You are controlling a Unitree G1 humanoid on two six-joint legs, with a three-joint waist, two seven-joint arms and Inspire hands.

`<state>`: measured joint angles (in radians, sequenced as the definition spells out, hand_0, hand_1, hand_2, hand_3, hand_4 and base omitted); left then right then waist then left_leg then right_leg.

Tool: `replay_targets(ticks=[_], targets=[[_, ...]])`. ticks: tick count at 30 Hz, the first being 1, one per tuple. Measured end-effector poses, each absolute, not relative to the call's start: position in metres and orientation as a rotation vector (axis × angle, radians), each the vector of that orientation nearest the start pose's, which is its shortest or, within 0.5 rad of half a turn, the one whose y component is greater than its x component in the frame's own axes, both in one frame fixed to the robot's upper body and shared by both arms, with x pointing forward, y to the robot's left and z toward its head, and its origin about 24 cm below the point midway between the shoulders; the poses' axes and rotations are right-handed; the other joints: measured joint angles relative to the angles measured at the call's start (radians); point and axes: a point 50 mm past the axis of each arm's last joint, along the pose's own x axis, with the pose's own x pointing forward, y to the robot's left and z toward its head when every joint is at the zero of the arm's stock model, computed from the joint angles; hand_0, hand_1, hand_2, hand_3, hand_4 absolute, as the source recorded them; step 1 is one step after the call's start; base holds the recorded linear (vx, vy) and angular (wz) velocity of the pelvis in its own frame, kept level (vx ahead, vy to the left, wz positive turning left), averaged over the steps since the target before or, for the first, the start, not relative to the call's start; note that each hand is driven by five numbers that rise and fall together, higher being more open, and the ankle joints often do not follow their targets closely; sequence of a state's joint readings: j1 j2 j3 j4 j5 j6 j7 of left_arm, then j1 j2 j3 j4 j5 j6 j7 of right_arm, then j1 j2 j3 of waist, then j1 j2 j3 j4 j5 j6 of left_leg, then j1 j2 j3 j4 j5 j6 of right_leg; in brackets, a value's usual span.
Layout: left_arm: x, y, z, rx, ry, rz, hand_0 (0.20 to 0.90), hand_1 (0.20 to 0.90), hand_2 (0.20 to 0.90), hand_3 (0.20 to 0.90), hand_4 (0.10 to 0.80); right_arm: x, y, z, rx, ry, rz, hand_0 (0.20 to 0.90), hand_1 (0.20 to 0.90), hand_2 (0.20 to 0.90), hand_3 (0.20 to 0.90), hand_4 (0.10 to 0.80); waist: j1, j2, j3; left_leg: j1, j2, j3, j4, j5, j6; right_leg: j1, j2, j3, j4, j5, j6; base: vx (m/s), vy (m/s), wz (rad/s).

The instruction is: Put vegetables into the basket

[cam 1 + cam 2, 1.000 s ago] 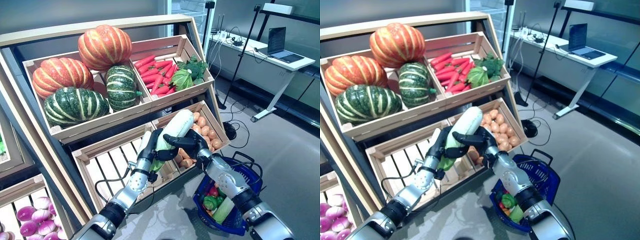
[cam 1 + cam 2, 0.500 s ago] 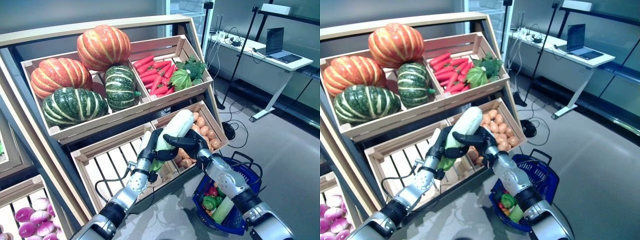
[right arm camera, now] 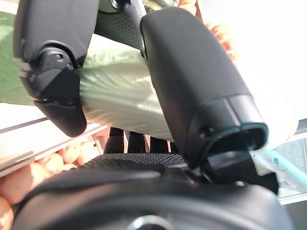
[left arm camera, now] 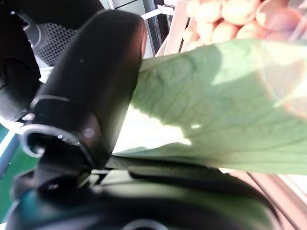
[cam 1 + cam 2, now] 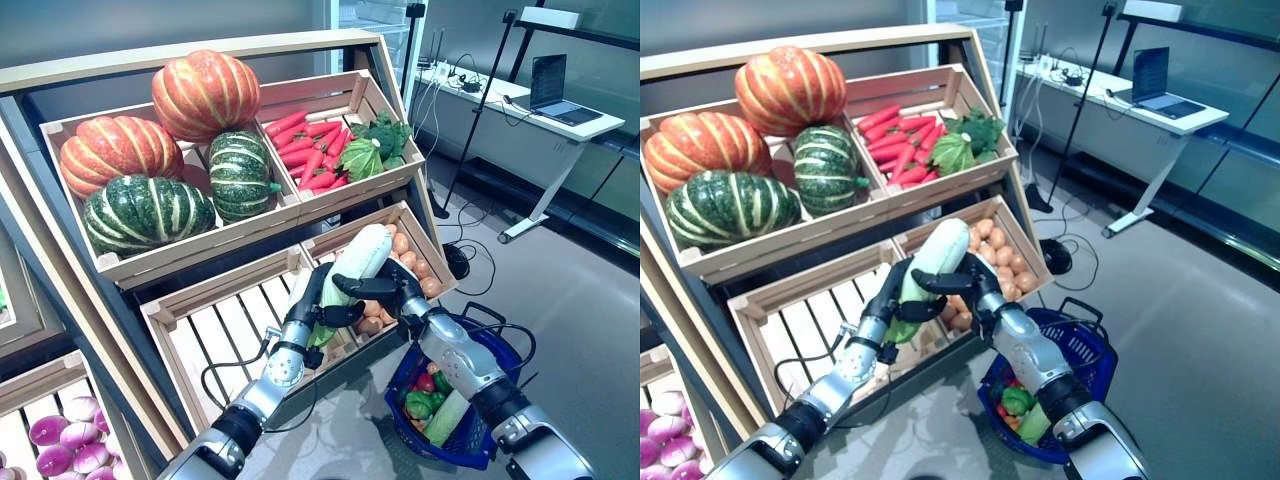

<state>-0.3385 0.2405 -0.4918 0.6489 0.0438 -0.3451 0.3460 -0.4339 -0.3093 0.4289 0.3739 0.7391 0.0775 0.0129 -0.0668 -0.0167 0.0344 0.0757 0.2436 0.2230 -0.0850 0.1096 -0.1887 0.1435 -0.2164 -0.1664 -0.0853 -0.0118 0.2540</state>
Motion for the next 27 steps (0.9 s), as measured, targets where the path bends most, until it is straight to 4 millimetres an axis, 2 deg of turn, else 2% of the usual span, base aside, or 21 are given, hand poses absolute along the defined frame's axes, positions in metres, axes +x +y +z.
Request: replay_targets(ticks=[14, 20, 21, 22, 27], targets=[[0.286, 0.102, -0.015, 0.408, 0.017, -0.207, 0.9, 0.9, 0.9, 0.9, 0.8, 0.308, -0.122, 0.032, 0.202, 0.26, 0.339, 0.3, 0.3, 0.3, 0.3, 0.4, 0.0, 0.001, 0.0, -0.007, 0.0, 0.001, -0.001, 0.0, 0.0, -0.009, 0.0, 0.002, 0.0, 0.0, 0.0, 0.0, 0.0, 0.0], [0.286, 0.101, -0.016, 0.404, 0.02, -0.211, 0.9, 0.9, 0.9, 0.9, 0.8, 0.307, -0.123, 0.031, 0.202, 0.264, 0.336, 0.3, 0.3, 0.3, 0.3, 0.4, -0.001, 0.005, -0.002, -0.008, 0.0, 0.002, -0.001, 0.0, 0.0, -0.009, 0.0, 0.002, 0.0, 0.0, 0.0, 0.0, 0.0, 0.0], [0.286, 0.101, -0.016, 0.403, 0.018, -0.212, 0.3, 0.3, 0.3, 0.3, 0.4, 0.307, -0.123, 0.031, 0.202, 0.264, 0.336, 0.512, 0.512, 0.512, 0.512, 0.541, -0.001, 0.007, -0.002, -0.008, 0.0, 0.001, -0.001, 0.0, 0.0, -0.009, 0.0, 0.002, 0.0, 0.0, 0.0, 0.0, 0.0, 0.0], [0.285, 0.101, -0.016, 0.402, 0.016, -0.213, 0.3, 0.3, 0.3, 0.3, 0.4, 0.307, -0.123, 0.031, 0.201, 0.264, 0.336, 0.9, 0.9, 0.9, 0.9, 0.8, 0.0, 0.007, -0.002, -0.008, 0.0, 0.001, -0.001, 0.0, 0.0, -0.009, 0.0, 0.002, 0.0, 0.0, 0.0, 0.0, 0.0, 0.0], [0.284, 0.102, -0.017, 0.41, 0.009, -0.226, 0.3, 0.3, 0.3, 0.3, 0.4, 0.307, -0.123, 0.033, 0.206, 0.251, 0.339, 0.9, 0.9, 0.9, 0.9, 0.8, 0.0, 0.01, -0.001, -0.009, 0.0, 0.001, -0.001, 0.0, 0.0, -0.01, 0.0, 0.001, 0.0, 0.0, 0.0, 0.0, 0.0, 0.0]])
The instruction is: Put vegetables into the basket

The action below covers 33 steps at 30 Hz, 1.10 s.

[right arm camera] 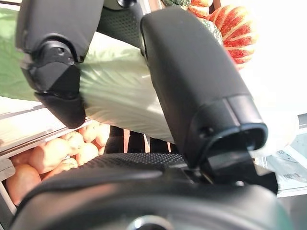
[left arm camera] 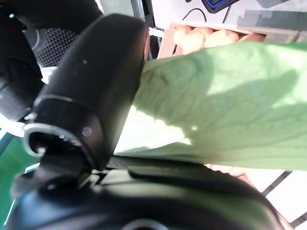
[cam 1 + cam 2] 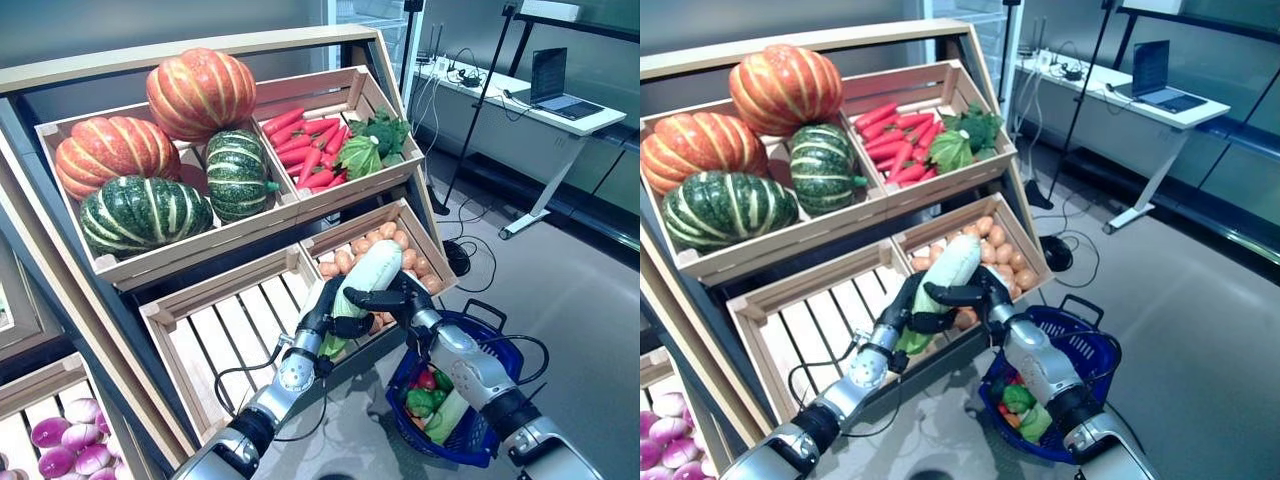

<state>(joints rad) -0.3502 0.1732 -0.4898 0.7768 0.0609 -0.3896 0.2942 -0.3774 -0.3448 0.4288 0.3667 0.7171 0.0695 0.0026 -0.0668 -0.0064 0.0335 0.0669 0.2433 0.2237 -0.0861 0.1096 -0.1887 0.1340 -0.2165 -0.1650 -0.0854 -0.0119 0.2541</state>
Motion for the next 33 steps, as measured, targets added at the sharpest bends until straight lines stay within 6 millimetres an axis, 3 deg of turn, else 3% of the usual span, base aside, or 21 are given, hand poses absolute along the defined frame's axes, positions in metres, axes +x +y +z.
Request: replay_targets(ticks=[5, 9, 12, 24, 33], targets=[[0.278, 0.126, -0.032, 0.454, 0.1, -0.165, 0.3, 0.3, 0.3, 0.3, 0.4, 0.311, -0.125, 0.051, 0.238, 0.123, 0.329, 0.9, 0.9, 0.9, 0.9, 0.8, -0.013, 0.002, 0.001, 0.0, 0.0, 0.001, -0.001, 0.0, 0.0, 0.0, 0.0, 0.0, -0.001, 0.0, 0.0, 0.019, 0.005, 0.0], [0.254, 0.171, -0.062, 0.567, 0.281, -0.112, 0.3, 0.3, 0.3, 0.3, 0.4, 0.321, -0.146, 0.094, 0.318, -0.125, 0.257, 0.9, 0.9, 0.9, 0.9, 0.8, -0.024, 0.001, 0.001, 0.001, 0.0, 0.002, -0.001, 0.0, 0.0, 0.0, 0.0, 0.0, -0.002, 0.0, 0.0, 0.0, 0.0, 0.0], [0.245, 0.181, -0.068, 0.586, 0.314, -0.104, 0.3, 0.3, 0.3, 0.3, 0.4, 0.325, -0.153, 0.105, 0.355, -0.183, 0.23, 0.9, 0.9, 0.9, 0.9, 0.8, -0.018, 0.0, 0.002, 0.001, 0.0, 0.001, -0.001, 0.0, 0.0, 0.0, 0.0, 0.0, -0.002, 0.0, 0.0, 0.0, 0.0, 0.0], [0.25, 0.172, -0.061, 0.563, 0.27, -0.136, 0.3, 0.3, 0.3, 0.3, 0.4, 0.325, -0.139, 0.102, 0.505, -0.157, 0.248, 0.9, 0.9, 0.9, 0.9, 0.8, -0.015, -0.013, 0.008, 0.002, 0.0, -0.001, -0.001, 0.0, 0.0, 0.004, 0.0, 0.0, -0.002, 0.0, 0.0, 0.023, -0.004, 0.0], [0.255, 0.166, -0.051, 0.547, 0.217, -0.144, 0.3, 0.3, 0.3, 0.3, 0.4, 0.323, -0.126, 0.089, 0.48, -0.06, 0.32, 0.9, 0.9, 0.9, 0.9, 0.8, -0.016, -0.013, 0.008, 0.006, 0.0, -0.001, -0.001, 0.0, 0.0, 0.008, 0.0, -0.001, -0.002, 0.0, 0.0, 0.0, 0.0, 0.0]])
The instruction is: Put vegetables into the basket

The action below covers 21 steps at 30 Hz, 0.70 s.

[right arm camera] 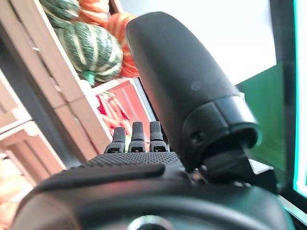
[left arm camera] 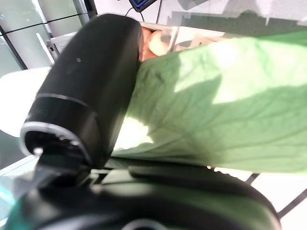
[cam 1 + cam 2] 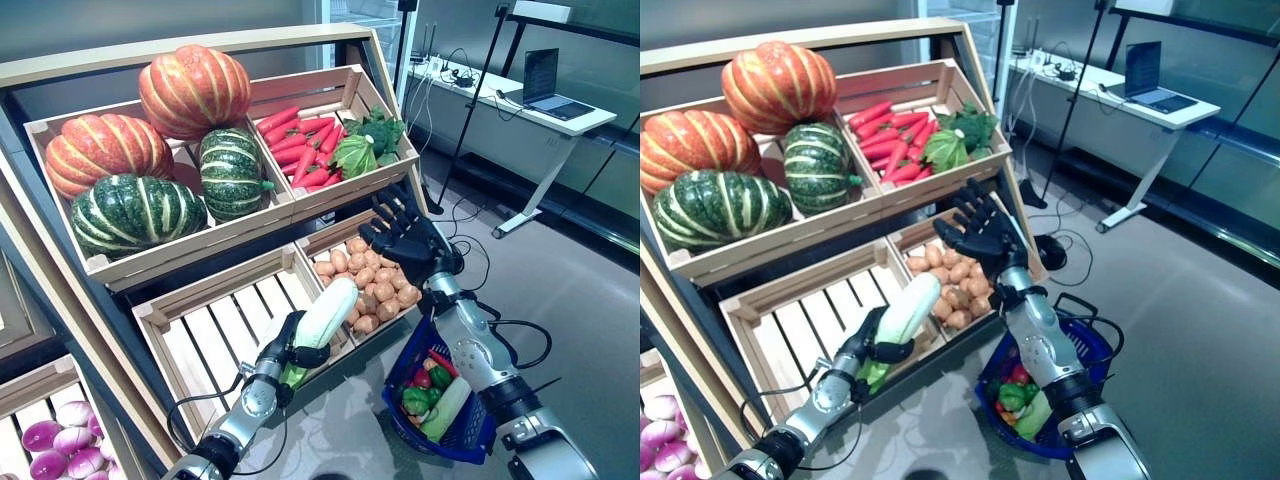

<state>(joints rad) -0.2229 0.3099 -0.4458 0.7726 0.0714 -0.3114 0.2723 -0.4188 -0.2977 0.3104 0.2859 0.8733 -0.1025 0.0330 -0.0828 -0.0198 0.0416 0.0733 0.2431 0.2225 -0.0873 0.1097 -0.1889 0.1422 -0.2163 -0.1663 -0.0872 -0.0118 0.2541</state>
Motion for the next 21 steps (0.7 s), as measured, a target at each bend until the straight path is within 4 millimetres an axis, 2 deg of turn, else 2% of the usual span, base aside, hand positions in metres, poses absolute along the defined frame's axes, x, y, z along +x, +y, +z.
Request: replay_targets(ticks=[10, 21], targets=[[0.266, 0.158, -0.028, 0.521, 0.1, -0.155, 0.3, 0.3, 0.3, 0.3, 0.4, 0.32, -0.119, 0.054, 0.466, 0.131, 0.317, 0.9, 0.9, 0.9, 0.9, 0.8, 0.015, -0.004, 0.003, -0.001, 0.0, -0.003, 0.0, 0.0, 0.0, 0.001, 0.0, -0.003, 0.0, 0.0, 0.0, 0.0, 0.0, 0.0], [0.269, 0.164, -0.017, 0.539, 0.058, -0.163, 0.3, 0.3, 0.3, 0.3, 0.4, 0.315, -0.113, 0.045, 0.464, 0.173, 0.333, 0.9, 0.9, 0.9, 0.9, 0.8, 0.018, -0.006, 0.003, 0.001, 0.0, -0.008, 0.0, 0.001, 0.0, 0.006, 0.0, -0.008, 0.0, 0.0, 0.0, 0.002, 0.0, 0.0]])
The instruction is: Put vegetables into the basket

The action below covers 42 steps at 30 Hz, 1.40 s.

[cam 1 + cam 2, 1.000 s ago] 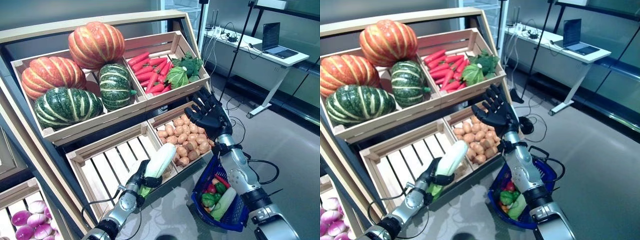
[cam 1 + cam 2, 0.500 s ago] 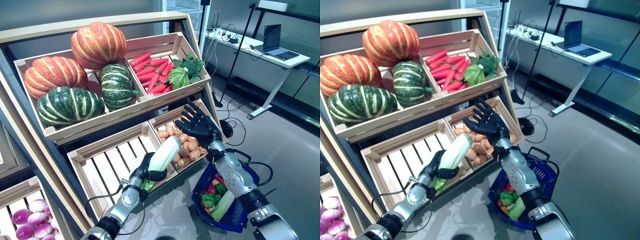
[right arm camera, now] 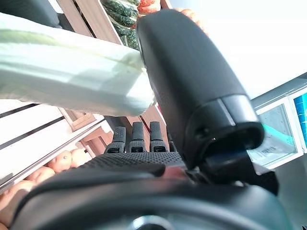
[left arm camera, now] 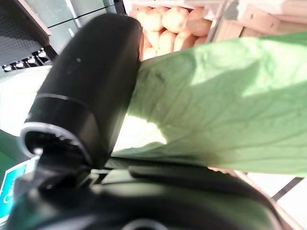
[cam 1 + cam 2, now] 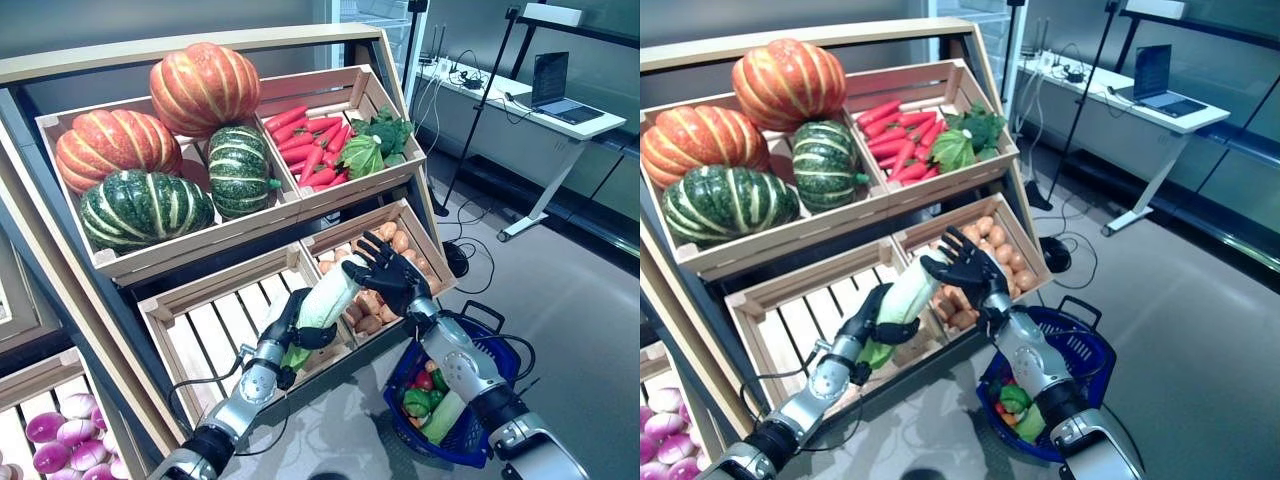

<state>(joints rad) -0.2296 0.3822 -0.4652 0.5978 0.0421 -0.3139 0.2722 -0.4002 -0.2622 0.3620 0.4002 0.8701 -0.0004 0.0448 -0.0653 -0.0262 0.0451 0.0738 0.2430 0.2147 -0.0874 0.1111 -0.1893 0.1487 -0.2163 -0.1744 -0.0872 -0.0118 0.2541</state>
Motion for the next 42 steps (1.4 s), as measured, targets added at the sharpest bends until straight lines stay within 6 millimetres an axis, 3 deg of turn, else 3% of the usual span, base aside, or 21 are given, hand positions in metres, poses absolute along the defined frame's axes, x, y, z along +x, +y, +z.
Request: replay_targets(ticks=[13, 20, 30, 32, 33, 34, 42], targets=[[0.268, 0.164, -0.017, 0.532, 0.064, -0.174, 0.3, 0.3, 0.3, 0.3, 0.4, 0.315, -0.112, 0.042, 0.477, 0.192, 0.363, 0.9, 0.9, 0.9, 0.9, 0.8, 0.004, 0.0, 0.0, -0.002, 0.0, -0.007, 0.0, 0.001, 0.0, 0.002, 0.0, -0.004, 0.0, 0.0, 0.0, -0.012, 0.0, 0.0], [0.271, 0.154, -0.004, 0.49, -0.001, -0.203, 0.3, 0.3, 0.3, 0.3, 0.4, 0.303, -0.092, 0.026, 0.531, 0.359, 0.53, 0.9, 0.9, 0.9, 0.9, 0.8, 0.005, -0.004, -0.002, -0.001, 0.0, -0.014, 0.0, 0.003, 0.0, 0.011, 0.001, -0.009, 0.0, 0.0, 0.0, 0.009, 0.003, 0.02], [0.27, 0.154, -0.004, 0.499, 0.002, -0.228, 0.3, 0.3, 0.3, 0.3, 0.4, 0.299, -0.096, 0.014, 0.567, 0.452, 0.545, 0.9, 0.9, 0.9, 0.9, 0.8, 0.019, -0.007, -0.004, -0.001, -0.001, -0.02, 0.0, 0.009, 0.002, 0.015, 0.001, -0.018, 0.0, 0.0, 0.0, 0.001, 0.002, 0.01], [0.27, 0.154, -0.004, 0.499, 0.002, -0.228, 0.3, 0.3, 0.3, 0.3, 0.4, 0.299, -0.096, 0.013, 0.573, 0.455, 0.543, 0.698, 0.698, 0.698, 0.698, 0.665, 0.024, -0.007, -0.004, -0.001, -0.001, -0.021, 0.0, 0.01, 0.002, 0.015, 0.001, -0.018, 0.0, 0.0, 0.0, 0.0, 0.0, 0.0], [0.271, 0.154, -0.004, 0.496, 0.002, -0.226, 0.3, 0.3, 0.3, 0.3, 0.4, 0.299, -0.096, 0.013, 0.577, 0.455, 0.543, 0.521, 0.521, 0.521, 0.521, 0.547, 0.026, -0.007, -0.004, -0.002, -0.001, -0.021, 0.0, 0.01, 0.002, 0.015, 0.001, -0.018, 0.0, 0.0, 0.0, 0.0, 0.0, 0.0], [0.271, 0.153, -0.003, 0.493, -0.001, -0.226, 0.3, 0.3, 0.3, 0.3, 0.4, 0.299, -0.096, 0.014, 0.578, 0.451, 0.542, 0.9, 0.9, 0.9, 0.9, 0.8, 0.028, -0.008, -0.005, -0.003, -0.001, -0.022, 0.0, 0.01, 0.002, 0.014, 0.001, -0.018, 0.0, 0.0, 0.0, -0.013, -0.004, 0.03], [0.271, 0.153, -0.002, 0.491, -0.007, -0.216, 0.3, 0.3, 0.3, 0.3, 0.4, 0.301, -0.094, 0.016, 0.585, 0.418, 0.536, 0.9, 0.9, 0.9, 0.9, 0.8, 0.028, -0.009, -0.005, -0.005, -0.001, -0.025, 0.0, 0.011, 0.002, 0.015, 0.001, -0.017, 0.0, 0.0, 0.0, -0.001, 0.0, 0.0]])
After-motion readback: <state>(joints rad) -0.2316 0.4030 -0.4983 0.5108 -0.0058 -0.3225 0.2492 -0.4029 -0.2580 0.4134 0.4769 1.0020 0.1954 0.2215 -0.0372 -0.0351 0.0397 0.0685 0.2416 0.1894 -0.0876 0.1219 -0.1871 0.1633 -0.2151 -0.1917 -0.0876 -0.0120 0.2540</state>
